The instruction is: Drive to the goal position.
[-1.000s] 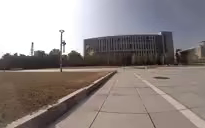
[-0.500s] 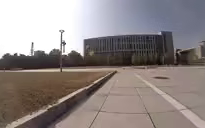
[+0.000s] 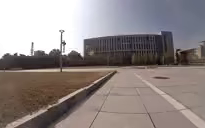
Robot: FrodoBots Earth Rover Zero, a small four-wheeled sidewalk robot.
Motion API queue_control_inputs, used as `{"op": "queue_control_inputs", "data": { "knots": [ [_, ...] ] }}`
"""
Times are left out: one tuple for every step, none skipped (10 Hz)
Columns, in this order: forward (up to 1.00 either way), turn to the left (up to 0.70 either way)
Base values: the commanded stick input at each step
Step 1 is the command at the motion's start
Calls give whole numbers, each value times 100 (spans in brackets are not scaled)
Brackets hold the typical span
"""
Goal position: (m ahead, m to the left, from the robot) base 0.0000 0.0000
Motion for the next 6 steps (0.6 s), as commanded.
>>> {"op": "queue_control_inputs", "data": {
  "knots": [
    [4,0],
    [4,0],
    [2,0],
    [1,0],
    [4,0],
    [4,0]
  ]
}}
